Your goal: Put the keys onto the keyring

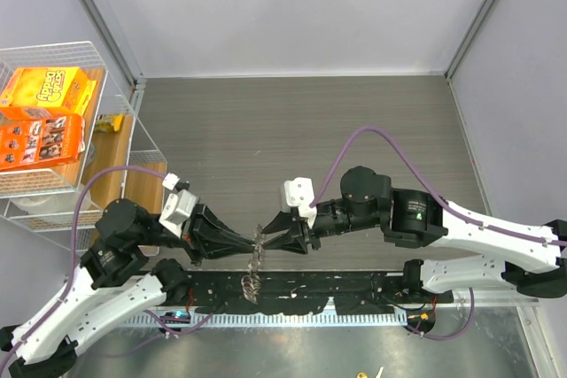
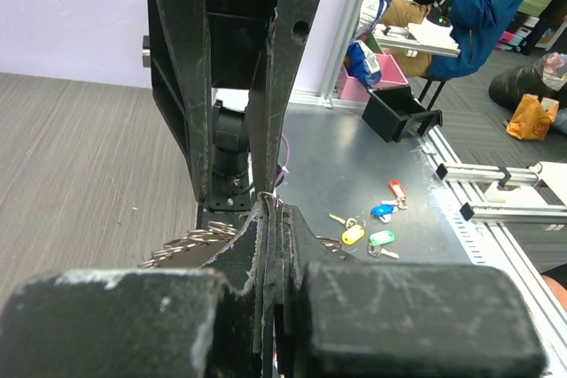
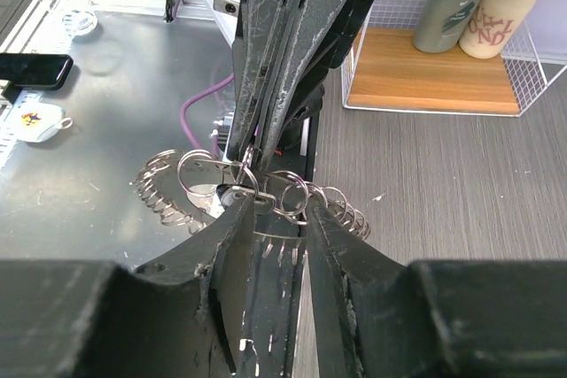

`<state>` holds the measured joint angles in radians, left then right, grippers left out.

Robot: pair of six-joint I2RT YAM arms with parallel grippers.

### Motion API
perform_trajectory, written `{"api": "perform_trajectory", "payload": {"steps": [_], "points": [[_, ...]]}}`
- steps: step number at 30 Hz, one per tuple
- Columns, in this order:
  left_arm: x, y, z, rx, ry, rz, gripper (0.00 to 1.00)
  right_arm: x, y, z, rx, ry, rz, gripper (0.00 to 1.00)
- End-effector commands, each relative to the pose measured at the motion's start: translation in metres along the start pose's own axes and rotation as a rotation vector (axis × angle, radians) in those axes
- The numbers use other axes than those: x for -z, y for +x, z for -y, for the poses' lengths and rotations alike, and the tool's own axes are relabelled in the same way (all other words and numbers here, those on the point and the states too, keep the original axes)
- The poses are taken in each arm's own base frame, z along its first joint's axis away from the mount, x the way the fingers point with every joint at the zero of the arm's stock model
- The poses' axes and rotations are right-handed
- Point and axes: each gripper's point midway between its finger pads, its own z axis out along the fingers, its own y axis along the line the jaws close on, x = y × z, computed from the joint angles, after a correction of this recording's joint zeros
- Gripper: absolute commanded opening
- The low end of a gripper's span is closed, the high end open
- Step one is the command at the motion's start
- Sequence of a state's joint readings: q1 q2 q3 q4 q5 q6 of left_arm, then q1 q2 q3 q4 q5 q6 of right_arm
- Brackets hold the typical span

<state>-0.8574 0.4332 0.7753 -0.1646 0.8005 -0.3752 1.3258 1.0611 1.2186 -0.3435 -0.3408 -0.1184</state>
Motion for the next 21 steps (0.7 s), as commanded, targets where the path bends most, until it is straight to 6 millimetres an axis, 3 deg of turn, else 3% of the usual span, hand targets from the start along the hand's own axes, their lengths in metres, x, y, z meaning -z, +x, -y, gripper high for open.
{"api": "perform_trajectory", "payload": {"steps": [1,21], "points": [[0.001,-0.02,0.013,-0.064,0.049,0.068,0.0,0.0,-0.035,-0.001,0.051,-0.006,0.098,0.36],[0.004,-0.019,0.018,-0.073,0.067,0.07,0.0,-0.003,-0.042,-0.021,0.062,-0.128,0.11,0.33]]}}
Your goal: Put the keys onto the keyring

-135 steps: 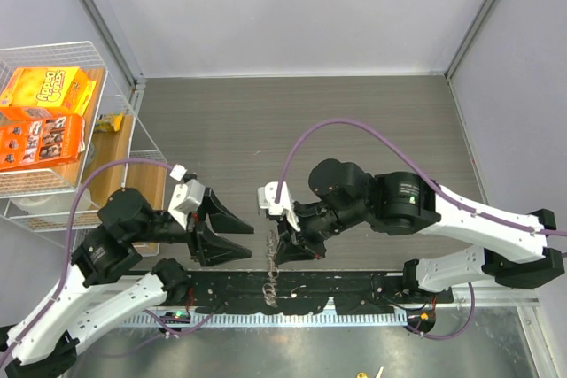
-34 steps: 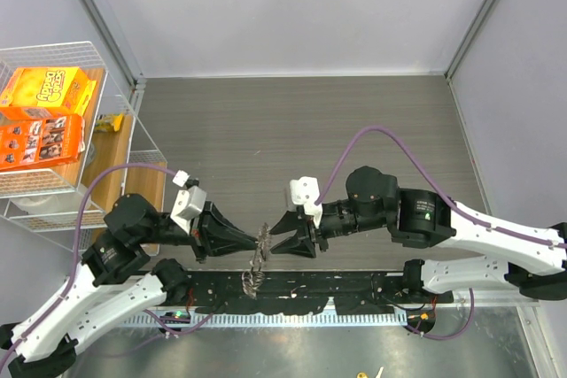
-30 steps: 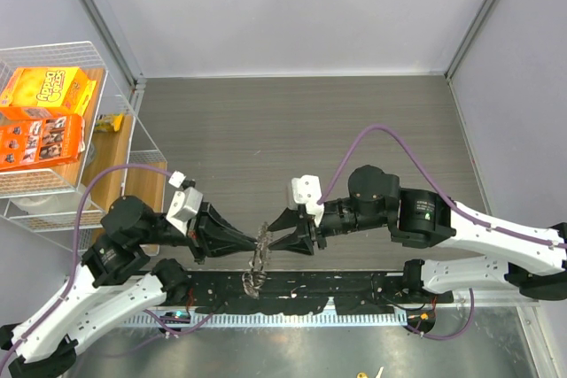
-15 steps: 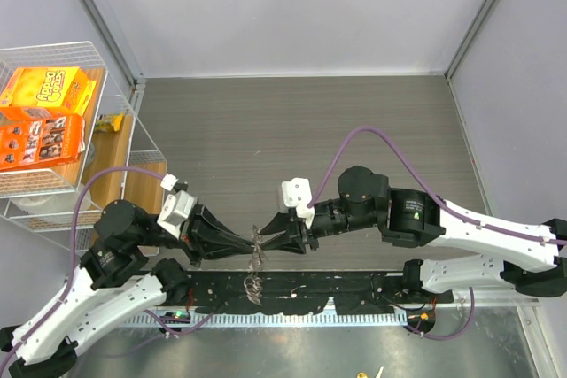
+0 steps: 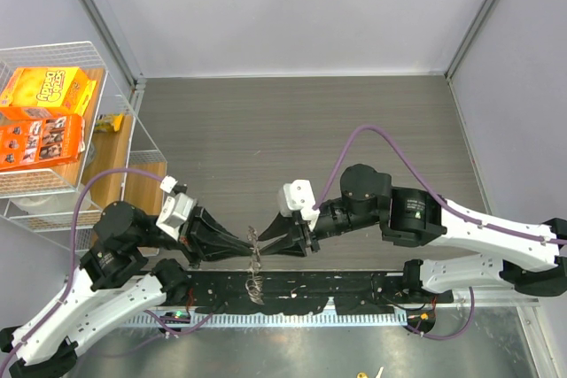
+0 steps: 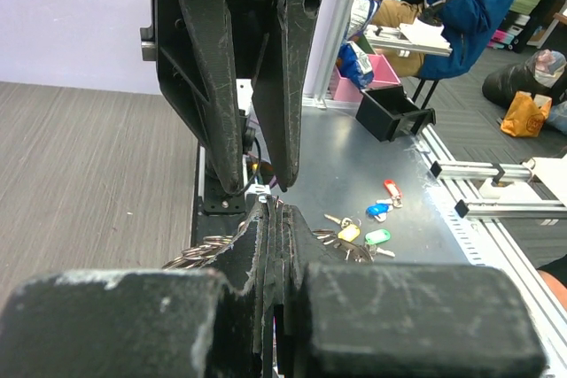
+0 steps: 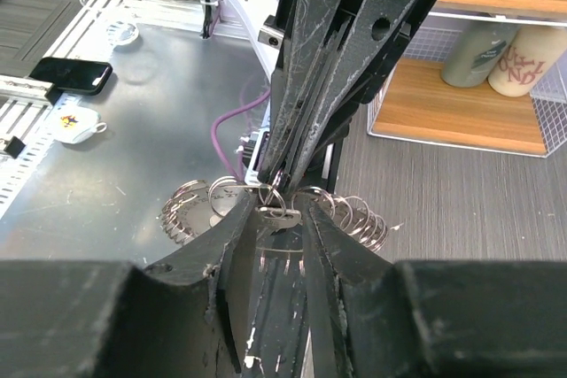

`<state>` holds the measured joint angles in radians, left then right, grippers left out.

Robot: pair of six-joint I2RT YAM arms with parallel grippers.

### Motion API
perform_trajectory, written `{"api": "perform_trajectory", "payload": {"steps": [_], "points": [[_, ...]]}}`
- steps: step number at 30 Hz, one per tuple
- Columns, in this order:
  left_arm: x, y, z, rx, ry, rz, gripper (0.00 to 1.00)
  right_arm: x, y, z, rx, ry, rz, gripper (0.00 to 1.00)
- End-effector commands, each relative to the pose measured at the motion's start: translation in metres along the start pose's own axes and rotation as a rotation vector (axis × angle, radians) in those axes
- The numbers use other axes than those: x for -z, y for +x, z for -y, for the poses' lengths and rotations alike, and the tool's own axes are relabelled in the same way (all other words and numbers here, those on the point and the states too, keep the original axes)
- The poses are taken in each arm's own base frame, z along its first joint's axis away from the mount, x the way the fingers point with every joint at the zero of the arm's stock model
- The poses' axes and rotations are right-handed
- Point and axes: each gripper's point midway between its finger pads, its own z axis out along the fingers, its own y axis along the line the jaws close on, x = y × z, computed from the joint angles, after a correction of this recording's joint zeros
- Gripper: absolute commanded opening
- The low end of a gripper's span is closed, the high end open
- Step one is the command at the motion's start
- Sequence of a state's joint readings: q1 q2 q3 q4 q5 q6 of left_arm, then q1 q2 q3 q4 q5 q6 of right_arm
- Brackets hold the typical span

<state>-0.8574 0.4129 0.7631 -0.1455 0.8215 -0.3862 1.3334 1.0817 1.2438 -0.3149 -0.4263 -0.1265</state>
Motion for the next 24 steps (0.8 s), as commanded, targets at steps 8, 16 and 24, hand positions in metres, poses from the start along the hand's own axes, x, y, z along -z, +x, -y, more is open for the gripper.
{"api": "perform_trajectory", "payload": {"steps": [8,16,24], "points": [[0.001,-0.021,0.015,-0.072,0.054,0.065,0.0,-0.006,-0.027,-0.007,0.042,-0.06,0.05,0.28],[0.003,-0.022,0.016,-0.082,0.054,0.075,0.0,-0.004,-0.025,-0.013,0.038,-0.079,0.045,0.15],[0.004,-0.024,0.018,-0.091,0.053,0.085,0.0,-0.004,-0.021,-0.018,0.03,-0.095,0.04,0.16]]}}
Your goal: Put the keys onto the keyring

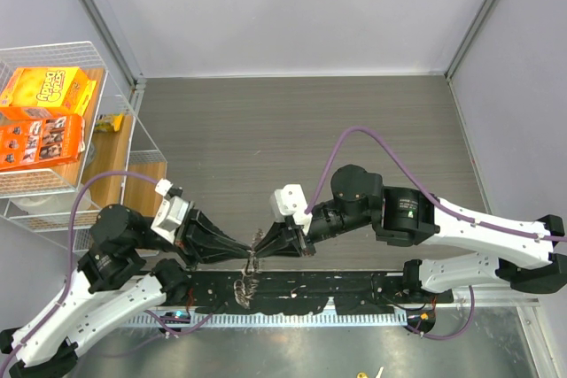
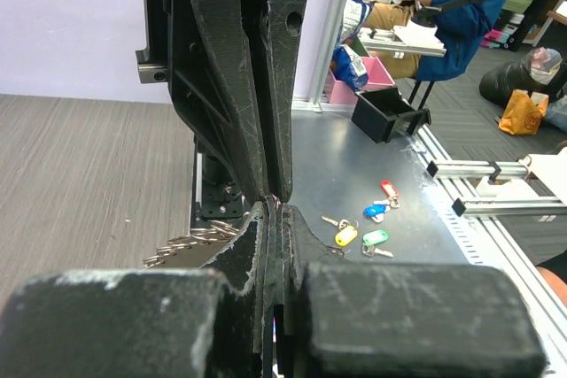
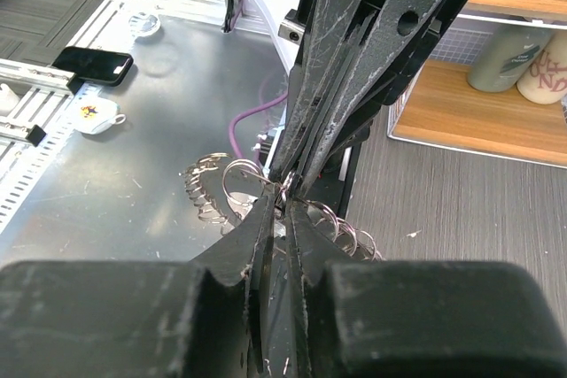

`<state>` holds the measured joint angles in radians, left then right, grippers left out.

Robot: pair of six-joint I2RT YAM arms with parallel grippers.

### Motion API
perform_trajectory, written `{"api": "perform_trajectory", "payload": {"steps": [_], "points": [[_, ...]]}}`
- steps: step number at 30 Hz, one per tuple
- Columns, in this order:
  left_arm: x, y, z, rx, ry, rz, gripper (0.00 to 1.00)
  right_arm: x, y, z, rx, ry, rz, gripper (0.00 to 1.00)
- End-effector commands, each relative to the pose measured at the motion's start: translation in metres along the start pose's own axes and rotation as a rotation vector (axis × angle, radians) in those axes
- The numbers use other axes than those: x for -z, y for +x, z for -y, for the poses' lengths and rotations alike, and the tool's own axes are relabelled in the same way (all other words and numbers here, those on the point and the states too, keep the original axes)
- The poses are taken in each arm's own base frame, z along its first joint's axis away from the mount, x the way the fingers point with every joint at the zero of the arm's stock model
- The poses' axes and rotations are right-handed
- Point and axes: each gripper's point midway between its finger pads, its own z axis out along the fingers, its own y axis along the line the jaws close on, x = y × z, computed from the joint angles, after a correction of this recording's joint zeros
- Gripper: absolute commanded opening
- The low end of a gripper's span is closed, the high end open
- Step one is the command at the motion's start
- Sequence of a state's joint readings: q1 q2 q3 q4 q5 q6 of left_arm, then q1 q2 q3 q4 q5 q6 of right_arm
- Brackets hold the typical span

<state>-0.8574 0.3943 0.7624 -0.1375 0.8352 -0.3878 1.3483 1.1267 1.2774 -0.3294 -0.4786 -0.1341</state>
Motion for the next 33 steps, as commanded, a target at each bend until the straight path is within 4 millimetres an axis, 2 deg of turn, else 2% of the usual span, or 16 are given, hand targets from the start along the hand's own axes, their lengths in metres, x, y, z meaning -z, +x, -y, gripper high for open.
{"api": "perform_trajectory", "payload": {"steps": [1,5,8,27,31,32,33], "points": [[0.001,-0.022,0.01,-0.074,0.029,0.074,0.0,0.006,-0.021,-0.008,0.033,-0.025,0.055,0.16],[0.002,-0.024,0.012,-0.08,0.033,0.083,0.0,0.005,-0.02,-0.009,0.035,-0.028,0.055,0.13],[0.002,-0.025,0.012,-0.082,0.032,0.089,0.0,0.005,-0.021,-0.009,0.04,-0.03,0.058,0.06],[0.003,-0.04,0.015,-0.114,0.028,0.179,0.0,-0.008,-0.004,-0.011,0.005,-0.039,0.08,0.06],[0.004,-0.042,0.016,-0.118,0.033,0.193,0.0,-0.01,-0.006,-0.007,0.001,-0.022,0.087,0.11],[0.004,-0.043,0.016,-0.118,0.034,0.195,0.0,-0.009,-0.007,-0.006,0.0,-0.012,0.091,0.13],[0.004,-0.043,0.016,-0.118,0.034,0.195,0.0,-0.009,-0.007,-0.004,-0.004,-0.002,0.087,0.23]]}}
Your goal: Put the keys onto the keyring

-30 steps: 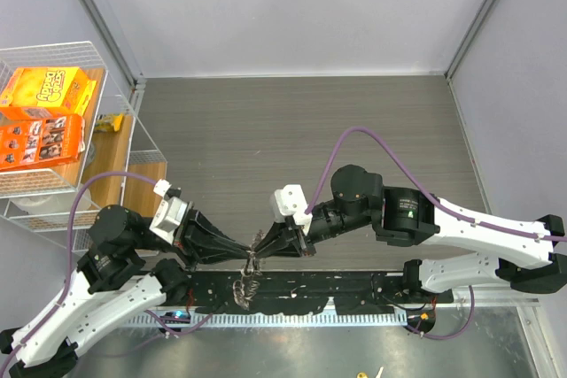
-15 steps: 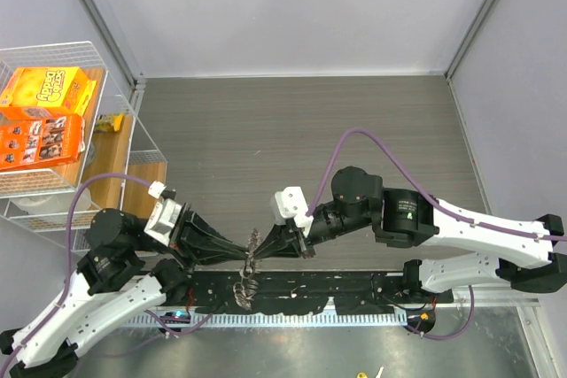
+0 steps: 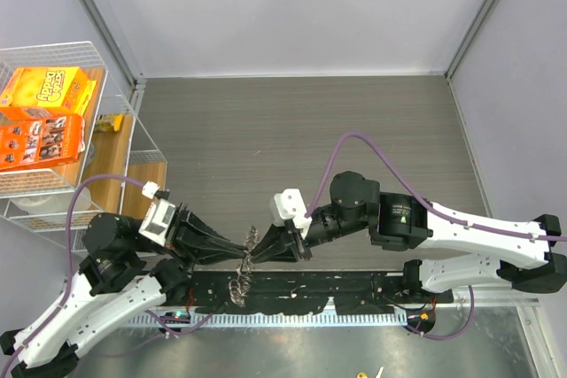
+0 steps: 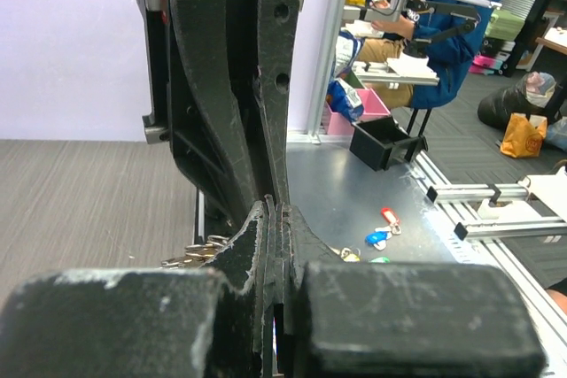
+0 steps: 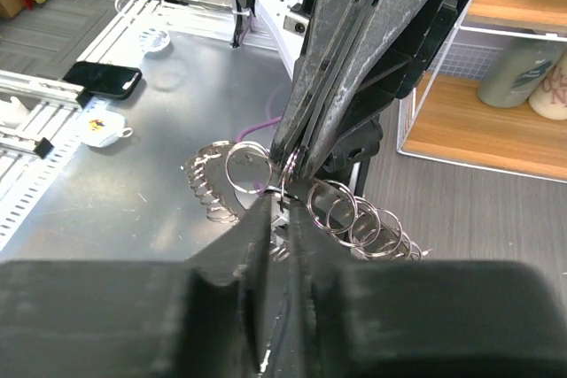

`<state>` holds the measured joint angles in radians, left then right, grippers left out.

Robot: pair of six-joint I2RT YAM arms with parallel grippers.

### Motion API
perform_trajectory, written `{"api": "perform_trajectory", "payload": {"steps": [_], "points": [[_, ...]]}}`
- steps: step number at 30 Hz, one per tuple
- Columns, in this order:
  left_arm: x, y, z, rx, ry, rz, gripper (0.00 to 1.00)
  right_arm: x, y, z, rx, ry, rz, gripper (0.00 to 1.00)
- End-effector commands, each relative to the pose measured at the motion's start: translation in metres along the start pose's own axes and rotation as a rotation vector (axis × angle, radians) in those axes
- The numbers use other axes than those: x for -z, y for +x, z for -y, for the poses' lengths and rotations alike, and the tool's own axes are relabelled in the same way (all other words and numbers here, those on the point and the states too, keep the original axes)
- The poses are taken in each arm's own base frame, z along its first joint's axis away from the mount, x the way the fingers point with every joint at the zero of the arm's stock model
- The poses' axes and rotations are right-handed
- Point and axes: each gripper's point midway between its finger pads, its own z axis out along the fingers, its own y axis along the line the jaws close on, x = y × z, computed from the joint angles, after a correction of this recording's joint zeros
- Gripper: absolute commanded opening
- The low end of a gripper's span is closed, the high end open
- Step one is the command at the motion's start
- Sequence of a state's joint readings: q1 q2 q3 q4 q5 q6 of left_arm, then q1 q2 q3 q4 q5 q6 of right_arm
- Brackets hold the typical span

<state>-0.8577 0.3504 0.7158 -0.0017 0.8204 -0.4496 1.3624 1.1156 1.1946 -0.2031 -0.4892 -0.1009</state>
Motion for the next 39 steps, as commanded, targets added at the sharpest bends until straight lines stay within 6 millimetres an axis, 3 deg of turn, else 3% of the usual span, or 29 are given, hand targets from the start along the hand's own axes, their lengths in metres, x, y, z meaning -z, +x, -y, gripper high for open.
{"api": "perform_trajectory", "payload": {"steps": [1,5,17,25,39], "points": [[-0.001,-0.03,0.008,-0.083,0.017,0.106,0.0,0.001,-0.013,0.003,0.004,0.033,0.038,0.3],[-0.001,-0.031,0.009,-0.083,0.018,0.108,0.0,0.01,-0.022,0.007,0.013,0.076,0.054,0.39],[0.002,-0.036,-0.003,-0.059,-0.061,0.177,0.0,0.028,-0.038,0.014,0.061,0.228,0.089,0.4],[0.003,-0.041,-0.014,-0.04,-0.113,0.247,0.0,0.019,-0.038,0.013,0.077,0.252,0.095,0.38],[0.004,-0.043,-0.017,-0.025,-0.117,0.3,0.0,0.018,-0.037,0.035,0.114,0.409,0.111,0.32]]}}
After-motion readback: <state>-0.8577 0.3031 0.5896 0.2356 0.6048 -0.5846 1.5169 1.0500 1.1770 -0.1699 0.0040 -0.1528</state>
